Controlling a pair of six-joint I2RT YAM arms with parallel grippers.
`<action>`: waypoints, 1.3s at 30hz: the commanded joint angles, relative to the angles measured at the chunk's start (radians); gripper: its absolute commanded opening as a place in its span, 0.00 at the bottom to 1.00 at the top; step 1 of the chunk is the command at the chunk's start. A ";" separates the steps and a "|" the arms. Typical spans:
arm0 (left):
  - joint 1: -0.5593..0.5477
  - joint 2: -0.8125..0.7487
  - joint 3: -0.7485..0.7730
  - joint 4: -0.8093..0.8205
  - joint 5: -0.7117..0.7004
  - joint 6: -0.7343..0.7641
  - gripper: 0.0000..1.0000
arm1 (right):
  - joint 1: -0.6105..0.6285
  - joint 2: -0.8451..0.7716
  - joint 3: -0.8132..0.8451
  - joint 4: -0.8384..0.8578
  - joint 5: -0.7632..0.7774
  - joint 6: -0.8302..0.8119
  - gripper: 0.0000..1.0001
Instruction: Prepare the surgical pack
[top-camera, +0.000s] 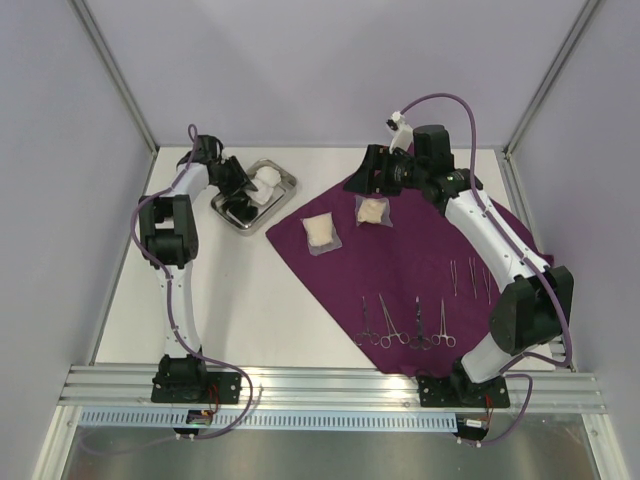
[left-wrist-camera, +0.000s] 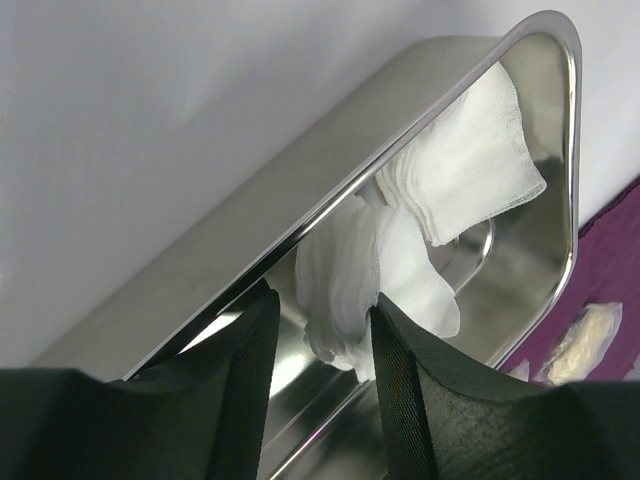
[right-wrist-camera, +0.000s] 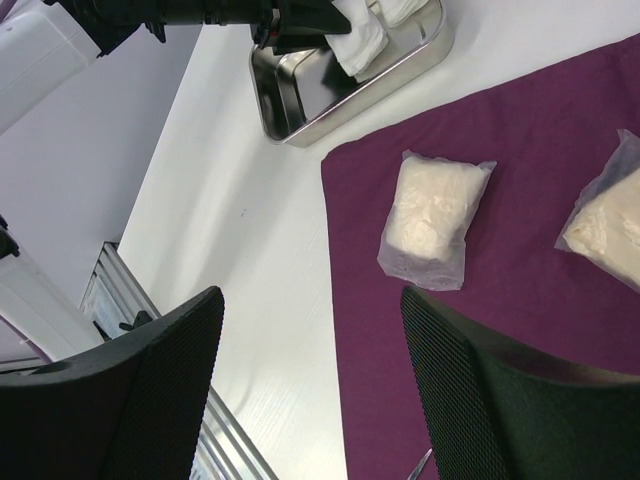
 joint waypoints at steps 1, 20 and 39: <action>0.003 -0.034 0.039 -0.045 0.005 0.024 0.51 | 0.002 -0.002 0.046 0.013 -0.026 -0.004 0.74; -0.071 -0.142 0.200 -0.192 -0.123 0.464 0.09 | 0.002 0.009 0.064 0.018 -0.075 0.011 0.74; -0.149 0.083 0.349 -0.344 -0.260 0.736 0.09 | 0.002 -0.011 0.028 0.012 -0.061 -0.004 0.74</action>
